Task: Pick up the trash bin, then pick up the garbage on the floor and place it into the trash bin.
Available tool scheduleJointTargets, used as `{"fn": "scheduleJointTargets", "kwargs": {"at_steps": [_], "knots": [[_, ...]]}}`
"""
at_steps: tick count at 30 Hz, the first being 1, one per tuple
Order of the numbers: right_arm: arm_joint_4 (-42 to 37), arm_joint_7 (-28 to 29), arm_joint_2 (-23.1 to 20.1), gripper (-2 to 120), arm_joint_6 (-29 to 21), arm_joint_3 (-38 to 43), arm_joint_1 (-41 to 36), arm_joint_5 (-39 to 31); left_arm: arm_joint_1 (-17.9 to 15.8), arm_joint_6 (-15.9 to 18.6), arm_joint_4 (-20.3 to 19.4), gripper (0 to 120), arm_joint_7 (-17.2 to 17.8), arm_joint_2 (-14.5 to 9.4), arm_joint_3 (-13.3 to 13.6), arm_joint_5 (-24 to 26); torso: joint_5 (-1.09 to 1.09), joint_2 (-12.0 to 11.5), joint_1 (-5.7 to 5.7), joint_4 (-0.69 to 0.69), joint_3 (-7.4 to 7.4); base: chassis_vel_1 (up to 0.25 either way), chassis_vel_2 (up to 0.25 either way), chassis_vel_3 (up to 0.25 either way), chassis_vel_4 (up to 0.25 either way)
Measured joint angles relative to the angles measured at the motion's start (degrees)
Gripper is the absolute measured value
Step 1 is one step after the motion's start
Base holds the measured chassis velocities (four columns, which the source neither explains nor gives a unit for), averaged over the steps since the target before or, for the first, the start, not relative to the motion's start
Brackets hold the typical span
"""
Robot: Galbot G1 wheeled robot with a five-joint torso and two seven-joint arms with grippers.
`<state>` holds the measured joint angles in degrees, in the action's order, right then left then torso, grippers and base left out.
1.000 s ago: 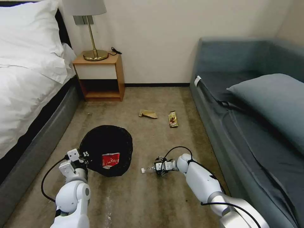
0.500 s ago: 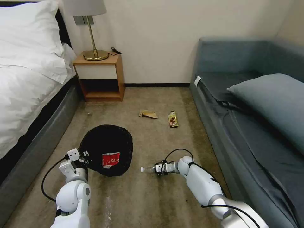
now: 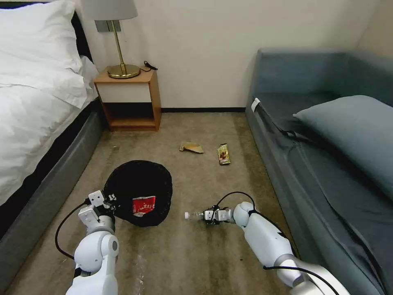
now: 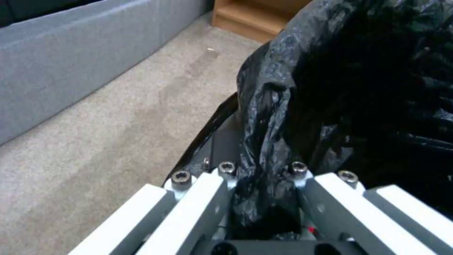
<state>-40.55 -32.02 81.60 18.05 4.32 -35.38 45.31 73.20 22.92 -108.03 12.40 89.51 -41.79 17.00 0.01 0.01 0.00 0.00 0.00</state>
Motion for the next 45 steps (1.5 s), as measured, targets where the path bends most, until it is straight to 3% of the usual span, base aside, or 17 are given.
{"fn": "scheduleJointTargets", "kwargs": {"at_steps": [10, 12, 19, 21, 28, 32, 45], "knots": [[-1.2, 3.7, -1.4, 19, 0.0, 3.0, -1.3, -10.3, -1.4, 0.0, 1.2, 3, -0.1, -0.3, 0.8, -0.2, -0.01, 0.0, 0.00, -0.01, 0.00, 0.000, 0.000, 0.000, 0.000], [-1.3, 4.8, -1.5, 19, -0.4, 4.1, -1.8, -16.4, -1.5, 0.0, 1.3, 3, -0.1, -0.3, 0.9, -0.2, 0.00, 0.0, 0.00, -0.01, 0.00, 0.000, 0.000, 0.000, 0.000], [-1.6, 7.1, -1.6, 19, -1.7, 4.8, -2.2, -27.5, -1.5, 0.1, 1.1, 3, -0.1, -0.4, 1.2, -0.3, 0.00, 0.0, 0.00, -0.01, 0.00, 0.000, 0.000, 0.000, 0.000], [-1.6, 10.2, -1.6, 19, -1.9, 5.2, -2.2, -33.9, -1.4, 0.1, 1.0, 3, -0.2, -0.4, 1.3, -0.3, -0.01, 0.0, 0.00, -0.01, 0.00, 0.000, 0.000, 0.000, 0.000], [-3.1, 13.7, -1.8, 19, -1.2, 5.5, -2.4, -43.1, -1.2, 0.1, 1.0, 3, -0.3, -0.3, 1.5, -0.3, -0.01, 0.0, 0.00, 0.00, 0.00, 0.000, 0.000, 0.000, 0.000], [-8.3, 16.0, -2.1, 19, -2.1, 4.8, -3.4, -49.7, -1.6, 0.1, 1.4, 3, -0.4, -0.3, 2.0, -0.3, -0.01, 0.0, 0.00, -0.01, 0.00, 0.000, 0.000, 0.000, 0.000], [-29.3, 19.4, -2.9, 19, -5.4, -0.8, -7.1, -54.6, -1.7, 0.2, 2.9, 3, -0.4, -0.5, 3.6, -0.8, -0.02, 0.0, 0.00, -0.01, 0.00, 0.000, 0.000, 0.000, 0.000]]}}
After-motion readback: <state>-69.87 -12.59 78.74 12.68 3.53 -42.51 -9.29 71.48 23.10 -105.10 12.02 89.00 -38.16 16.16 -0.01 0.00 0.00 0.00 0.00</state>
